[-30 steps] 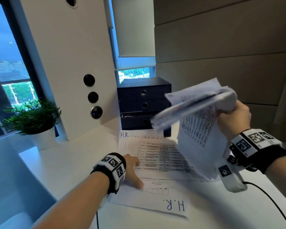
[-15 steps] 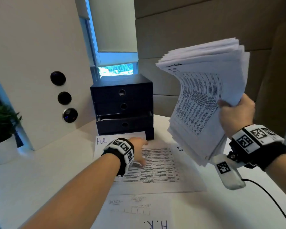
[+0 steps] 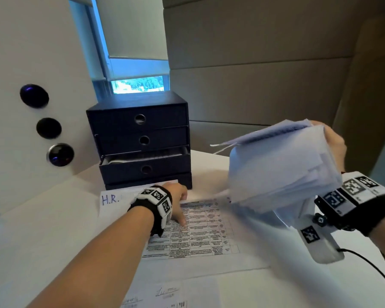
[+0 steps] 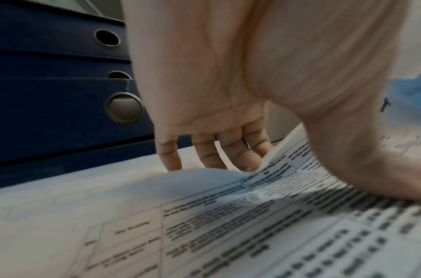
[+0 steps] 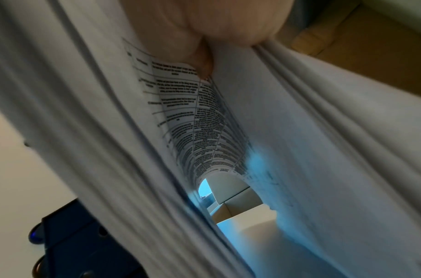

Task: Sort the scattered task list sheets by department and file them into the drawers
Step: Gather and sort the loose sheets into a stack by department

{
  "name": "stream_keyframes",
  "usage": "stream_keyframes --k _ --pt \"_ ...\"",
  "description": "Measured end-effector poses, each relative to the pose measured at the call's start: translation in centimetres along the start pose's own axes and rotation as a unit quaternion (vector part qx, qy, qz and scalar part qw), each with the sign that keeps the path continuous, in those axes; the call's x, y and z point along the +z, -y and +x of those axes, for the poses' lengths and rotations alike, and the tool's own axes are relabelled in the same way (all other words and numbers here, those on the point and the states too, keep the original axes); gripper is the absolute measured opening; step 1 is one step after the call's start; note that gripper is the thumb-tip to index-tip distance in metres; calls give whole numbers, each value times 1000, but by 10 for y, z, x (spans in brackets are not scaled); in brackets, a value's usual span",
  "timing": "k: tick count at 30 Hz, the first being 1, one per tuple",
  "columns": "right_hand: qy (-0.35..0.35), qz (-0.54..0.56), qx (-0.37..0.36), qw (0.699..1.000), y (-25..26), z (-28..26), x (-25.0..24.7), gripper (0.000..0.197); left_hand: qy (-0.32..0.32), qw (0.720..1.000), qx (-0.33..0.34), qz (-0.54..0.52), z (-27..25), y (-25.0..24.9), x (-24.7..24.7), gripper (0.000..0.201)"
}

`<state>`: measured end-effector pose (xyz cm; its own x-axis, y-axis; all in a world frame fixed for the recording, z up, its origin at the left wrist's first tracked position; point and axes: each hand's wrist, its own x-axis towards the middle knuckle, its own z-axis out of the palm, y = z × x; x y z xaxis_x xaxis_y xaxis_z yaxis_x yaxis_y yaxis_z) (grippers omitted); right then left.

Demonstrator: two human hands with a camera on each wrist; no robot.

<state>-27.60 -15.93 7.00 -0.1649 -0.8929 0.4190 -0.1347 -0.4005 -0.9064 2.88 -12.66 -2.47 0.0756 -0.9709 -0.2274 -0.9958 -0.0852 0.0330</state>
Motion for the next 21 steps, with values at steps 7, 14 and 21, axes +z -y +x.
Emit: stream_keyframes --k 7,14,21 --pt "-110 -103 -29 988 -4 -9 -3 23 -93 994 10 -54 -16 8 5 23" --pt "-127 -52 -20 990 15 -14 -4 26 -238 942 -6 -237 -55 42 -29 20" --pt "-78 -36 -30 996 31 -27 -2 14 -228 944 43 -237 -91 43 -42 17"
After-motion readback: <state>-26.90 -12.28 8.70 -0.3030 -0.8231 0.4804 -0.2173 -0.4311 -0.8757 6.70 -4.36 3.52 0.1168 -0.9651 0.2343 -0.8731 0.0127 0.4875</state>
